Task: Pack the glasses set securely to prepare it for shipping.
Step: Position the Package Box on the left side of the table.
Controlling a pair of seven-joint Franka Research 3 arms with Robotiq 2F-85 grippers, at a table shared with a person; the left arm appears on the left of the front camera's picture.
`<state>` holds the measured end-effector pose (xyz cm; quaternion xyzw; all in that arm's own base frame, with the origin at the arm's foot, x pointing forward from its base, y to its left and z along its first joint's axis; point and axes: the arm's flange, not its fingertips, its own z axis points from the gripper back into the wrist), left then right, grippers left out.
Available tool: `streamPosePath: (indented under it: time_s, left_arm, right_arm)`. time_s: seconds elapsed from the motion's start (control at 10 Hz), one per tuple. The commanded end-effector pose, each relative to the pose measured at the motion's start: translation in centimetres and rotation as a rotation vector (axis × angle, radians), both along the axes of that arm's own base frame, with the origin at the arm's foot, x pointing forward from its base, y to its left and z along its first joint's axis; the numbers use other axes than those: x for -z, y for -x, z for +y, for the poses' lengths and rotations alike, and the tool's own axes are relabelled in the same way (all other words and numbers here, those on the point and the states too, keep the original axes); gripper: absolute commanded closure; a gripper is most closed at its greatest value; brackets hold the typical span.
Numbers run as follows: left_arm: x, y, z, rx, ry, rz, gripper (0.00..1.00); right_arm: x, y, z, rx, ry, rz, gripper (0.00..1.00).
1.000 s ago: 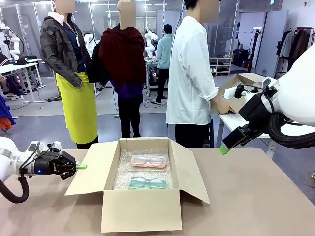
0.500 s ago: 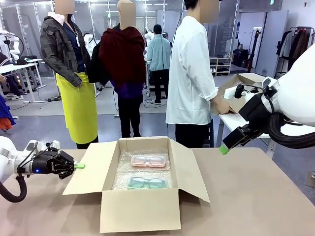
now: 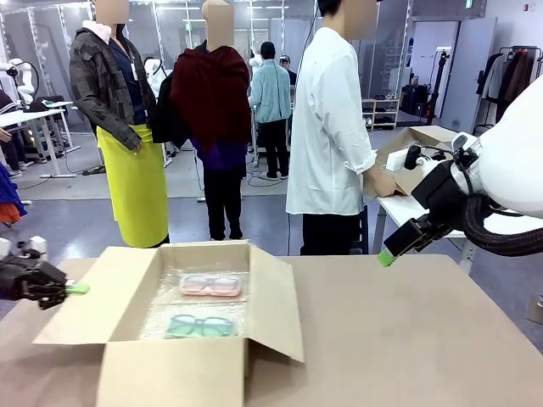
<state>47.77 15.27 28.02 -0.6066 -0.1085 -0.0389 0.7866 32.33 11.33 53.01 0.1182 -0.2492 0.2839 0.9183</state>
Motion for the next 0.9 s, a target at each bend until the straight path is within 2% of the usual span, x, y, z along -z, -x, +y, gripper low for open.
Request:
streamPosePath:
  time_s: [0.0, 0.3, 0.8]
  left_arm:
    - [-0.7, 1.7, 4.6, 0.003, 0.015, -0.054, 0.98]
    - [-1.5, 4.4, 13.8, 0.007, 0.023, -0.068, 0.98]
    - [-0.6, 4.4, 23.2, -0.053, 0.036, -0.029, 0.98]
  right_arm:
    - [0.0, 0.0, -0.1, -0.014, -0.003, -0.011, 0.00]
    - [0.0, 0.0, -0.1, -0.014, -0.003, -0.011, 0.00]
    - [0.0, 0.0, -0.1, -0.014, -0.003, -0.011, 0.00]
